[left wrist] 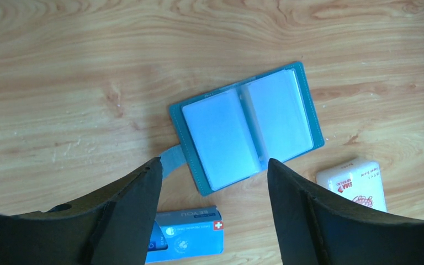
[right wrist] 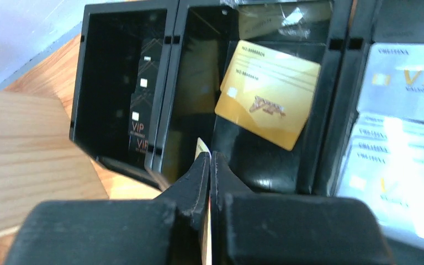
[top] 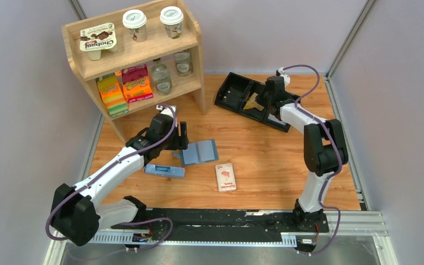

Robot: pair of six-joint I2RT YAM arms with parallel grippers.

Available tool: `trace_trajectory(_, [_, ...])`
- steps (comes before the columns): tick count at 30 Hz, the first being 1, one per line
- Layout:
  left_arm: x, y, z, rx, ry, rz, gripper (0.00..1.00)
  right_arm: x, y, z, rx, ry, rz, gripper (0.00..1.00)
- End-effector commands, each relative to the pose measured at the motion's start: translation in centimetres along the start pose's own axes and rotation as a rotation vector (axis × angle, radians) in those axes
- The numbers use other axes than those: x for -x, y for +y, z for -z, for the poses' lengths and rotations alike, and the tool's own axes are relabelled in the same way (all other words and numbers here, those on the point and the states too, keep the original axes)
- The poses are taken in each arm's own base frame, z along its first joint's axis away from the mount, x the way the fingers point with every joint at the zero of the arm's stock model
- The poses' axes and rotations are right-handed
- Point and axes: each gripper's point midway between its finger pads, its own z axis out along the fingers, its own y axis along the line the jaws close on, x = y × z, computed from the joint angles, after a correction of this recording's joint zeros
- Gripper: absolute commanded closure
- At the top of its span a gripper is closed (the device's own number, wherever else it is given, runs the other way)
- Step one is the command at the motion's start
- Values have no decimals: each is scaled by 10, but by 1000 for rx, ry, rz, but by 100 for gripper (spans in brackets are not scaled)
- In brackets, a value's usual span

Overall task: Take the credit cards out of the card holder
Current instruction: Place the credit card in the storage box.

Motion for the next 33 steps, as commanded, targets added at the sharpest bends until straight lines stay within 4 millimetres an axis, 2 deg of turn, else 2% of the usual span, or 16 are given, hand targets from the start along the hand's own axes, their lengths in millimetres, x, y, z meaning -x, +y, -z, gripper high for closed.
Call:
trace_trajectory(1, [-4,-5,2,-48,23,76,21,34,23,-26,53,-96,44,97])
trace_trajectory(4, [-8,-2,0,-41,39,81,21,32,20,-41,36,-90,55,97])
trace_trajectory(9, [-12,-1,-3,-36,59,88,21,34,6,-50,-6,-88,56,96])
trace_trajectory(10, [-13,-1,-4,-33,63,90,21,32,4,-52,-14,-77,61,94])
trace_trajectory(11, [-14,-1,-4,-31,67,93,21,33,3,-53,-21,-75,72,85])
trace_trajectory(13, [-15,1,-5,-19,77,99,21,30,-5,-51,-63,-60,93,74])
trace_trajectory(16, [-19,5,-6,4,97,106,20,44,-13,-36,-121,-103,117,58])
trace_trajectory(20, [-26,14,-7,53,120,121,20,63,-7,-6,-145,-127,161,53])
trace_trajectory(24, [-32,17,-12,70,155,130,21,63,10,28,-116,-135,191,48])
trace_trajectory(26, [-36,17,-15,76,177,133,21,54,20,43,-78,-115,196,47])
trace_trajectory(28, [-37,18,-17,80,193,140,21,37,32,58,-21,-75,207,46])
trace_trajectory(30, [-40,20,-20,84,207,147,22,14,48,73,52,-16,220,45])
trace_trajectory(33, [-44,23,-25,88,233,165,24,-34,58,86,119,132,223,45])
